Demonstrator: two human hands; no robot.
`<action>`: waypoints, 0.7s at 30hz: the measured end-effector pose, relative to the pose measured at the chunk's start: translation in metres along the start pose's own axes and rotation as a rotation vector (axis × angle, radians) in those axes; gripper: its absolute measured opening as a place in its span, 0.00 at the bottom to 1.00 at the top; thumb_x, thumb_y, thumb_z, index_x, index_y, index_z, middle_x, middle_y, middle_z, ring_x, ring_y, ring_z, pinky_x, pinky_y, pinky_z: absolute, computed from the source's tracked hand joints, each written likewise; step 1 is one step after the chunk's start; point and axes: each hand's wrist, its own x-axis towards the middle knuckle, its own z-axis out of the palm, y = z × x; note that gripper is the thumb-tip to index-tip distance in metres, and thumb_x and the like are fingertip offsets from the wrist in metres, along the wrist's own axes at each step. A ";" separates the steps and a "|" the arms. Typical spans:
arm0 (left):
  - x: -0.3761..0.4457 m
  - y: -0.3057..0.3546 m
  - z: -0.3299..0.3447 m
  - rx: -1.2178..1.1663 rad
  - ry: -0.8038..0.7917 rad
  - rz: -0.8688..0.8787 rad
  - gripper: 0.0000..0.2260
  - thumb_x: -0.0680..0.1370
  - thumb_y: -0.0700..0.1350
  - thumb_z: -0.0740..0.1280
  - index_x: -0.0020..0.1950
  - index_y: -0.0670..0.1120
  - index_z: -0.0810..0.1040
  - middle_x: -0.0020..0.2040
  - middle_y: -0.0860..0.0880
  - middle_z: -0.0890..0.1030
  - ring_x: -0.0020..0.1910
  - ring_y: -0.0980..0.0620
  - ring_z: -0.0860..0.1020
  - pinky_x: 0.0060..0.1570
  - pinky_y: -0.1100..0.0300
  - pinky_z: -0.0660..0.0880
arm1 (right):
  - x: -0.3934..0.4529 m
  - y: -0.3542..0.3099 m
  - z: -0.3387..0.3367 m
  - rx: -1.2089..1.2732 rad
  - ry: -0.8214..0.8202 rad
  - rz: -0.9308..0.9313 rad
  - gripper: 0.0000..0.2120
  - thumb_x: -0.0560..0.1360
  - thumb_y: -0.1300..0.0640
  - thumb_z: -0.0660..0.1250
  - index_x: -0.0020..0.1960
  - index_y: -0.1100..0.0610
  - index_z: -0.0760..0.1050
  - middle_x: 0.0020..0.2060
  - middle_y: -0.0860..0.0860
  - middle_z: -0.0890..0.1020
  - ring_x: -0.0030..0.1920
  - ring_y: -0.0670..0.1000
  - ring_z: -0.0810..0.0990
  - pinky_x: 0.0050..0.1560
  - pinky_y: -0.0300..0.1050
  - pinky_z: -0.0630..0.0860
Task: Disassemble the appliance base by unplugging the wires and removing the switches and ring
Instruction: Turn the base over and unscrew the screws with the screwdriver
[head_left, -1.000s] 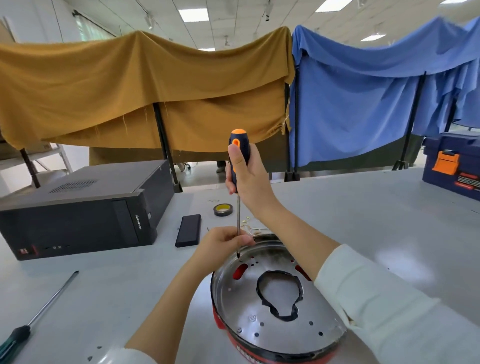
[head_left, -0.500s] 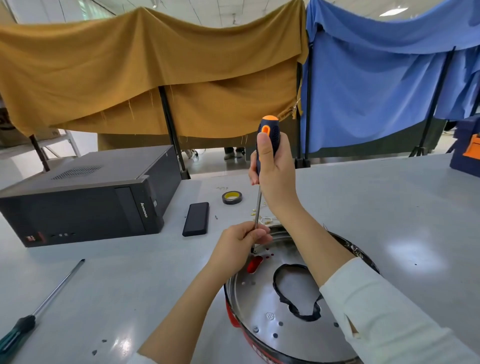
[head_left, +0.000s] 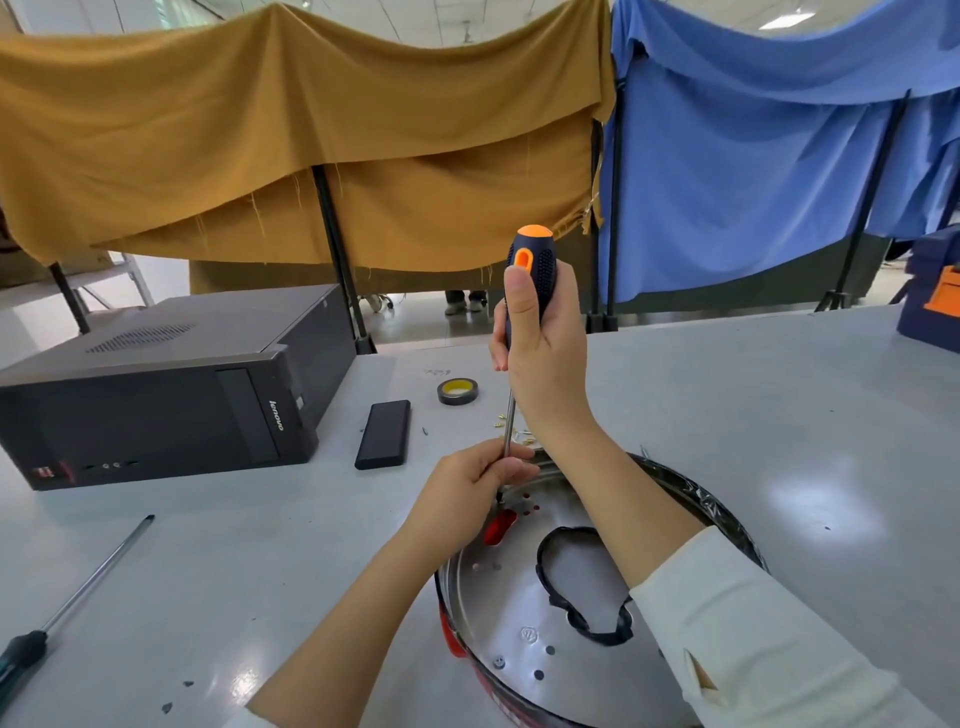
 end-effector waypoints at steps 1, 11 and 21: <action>0.000 0.000 0.000 0.009 0.000 0.004 0.10 0.80 0.42 0.61 0.50 0.54 0.80 0.43 0.62 0.83 0.47 0.68 0.79 0.46 0.77 0.70 | 0.000 0.000 0.000 -0.005 0.003 0.001 0.06 0.81 0.54 0.58 0.48 0.56 0.66 0.31 0.51 0.70 0.24 0.43 0.69 0.25 0.34 0.67; -0.001 0.003 0.000 0.026 0.011 0.019 0.10 0.81 0.42 0.61 0.50 0.54 0.80 0.43 0.63 0.82 0.45 0.70 0.78 0.44 0.78 0.69 | -0.001 0.003 0.001 -0.048 0.009 -0.032 0.06 0.81 0.55 0.59 0.50 0.58 0.66 0.30 0.48 0.70 0.23 0.43 0.70 0.26 0.33 0.67; -0.004 0.005 0.000 0.030 0.022 0.042 0.14 0.81 0.41 0.60 0.46 0.59 0.79 0.43 0.63 0.83 0.47 0.68 0.79 0.45 0.76 0.70 | -0.004 0.007 0.007 -0.081 0.055 -0.062 0.11 0.79 0.50 0.61 0.54 0.58 0.67 0.35 0.50 0.72 0.30 0.49 0.71 0.31 0.42 0.69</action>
